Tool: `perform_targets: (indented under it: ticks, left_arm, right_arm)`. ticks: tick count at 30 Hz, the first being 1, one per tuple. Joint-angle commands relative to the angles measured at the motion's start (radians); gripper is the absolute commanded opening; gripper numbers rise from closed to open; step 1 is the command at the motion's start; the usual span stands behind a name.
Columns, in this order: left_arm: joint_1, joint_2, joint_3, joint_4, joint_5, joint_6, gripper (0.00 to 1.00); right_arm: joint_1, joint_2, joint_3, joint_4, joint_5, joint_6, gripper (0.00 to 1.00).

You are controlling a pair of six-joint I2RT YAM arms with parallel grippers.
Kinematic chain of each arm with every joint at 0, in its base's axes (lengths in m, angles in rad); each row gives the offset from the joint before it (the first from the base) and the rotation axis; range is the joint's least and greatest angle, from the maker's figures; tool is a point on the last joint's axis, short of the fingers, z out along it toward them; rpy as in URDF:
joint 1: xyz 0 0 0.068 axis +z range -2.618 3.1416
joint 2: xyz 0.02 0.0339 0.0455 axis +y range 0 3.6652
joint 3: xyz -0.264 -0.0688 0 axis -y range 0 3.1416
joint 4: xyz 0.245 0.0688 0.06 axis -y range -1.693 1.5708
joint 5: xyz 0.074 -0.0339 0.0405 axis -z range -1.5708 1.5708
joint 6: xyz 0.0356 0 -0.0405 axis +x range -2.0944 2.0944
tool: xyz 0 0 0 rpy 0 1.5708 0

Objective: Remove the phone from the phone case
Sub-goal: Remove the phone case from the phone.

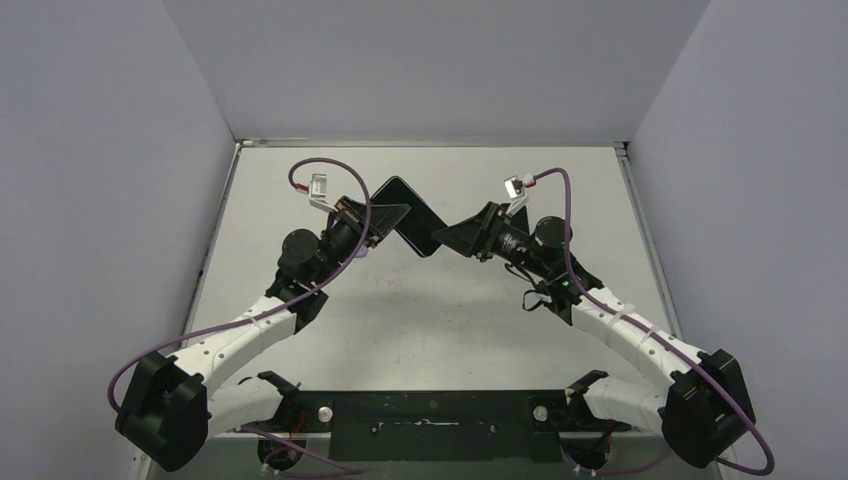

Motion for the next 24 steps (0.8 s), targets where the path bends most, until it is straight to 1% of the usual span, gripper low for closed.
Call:
perform_targets:
  ticks: [1, 5, 12, 15, 17, 21, 24]
  left_arm:
    - [-0.121, 0.031, 0.042, 0.029, 0.15, -0.032, 0.0]
    - [-0.144, 0.047, 0.04, 0.032, 0.138, -0.027, 0.0]
    - [-0.152, 0.057, 0.025, 0.023, 0.132, -0.019, 0.0]
    - [-0.152, 0.047, 0.015, 0.014, 0.124, -0.014, 0.0]
    - [-0.14, 0.029, 0.016, -0.038, 0.107, 0.006, 0.0]
    - [-0.083, -0.023, 0.028, -0.16, 0.076, 0.066, 0.0]
    - [-0.035, -0.057, 0.031, -0.219, 0.07, 0.074, 0.0]
  right_arm:
    - [0.052, 0.016, 0.097, 0.307, -0.155, 0.082, 0.64]
    - [0.056, 0.022, 0.102, 0.34, -0.16, 0.094, 0.6]
    - [0.056, 0.038, 0.11, 0.439, -0.173, 0.133, 0.57]
    - [0.056, 0.045, 0.115, 0.453, -0.182, 0.136, 0.56]
    - [0.054, 0.04, 0.11, 0.452, -0.185, 0.136, 0.55]
    - [0.05, 0.016, 0.097, 0.427, -0.19, 0.125, 0.54]
    - [0.046, -0.007, 0.098, 0.391, -0.207, 0.108, 0.57]
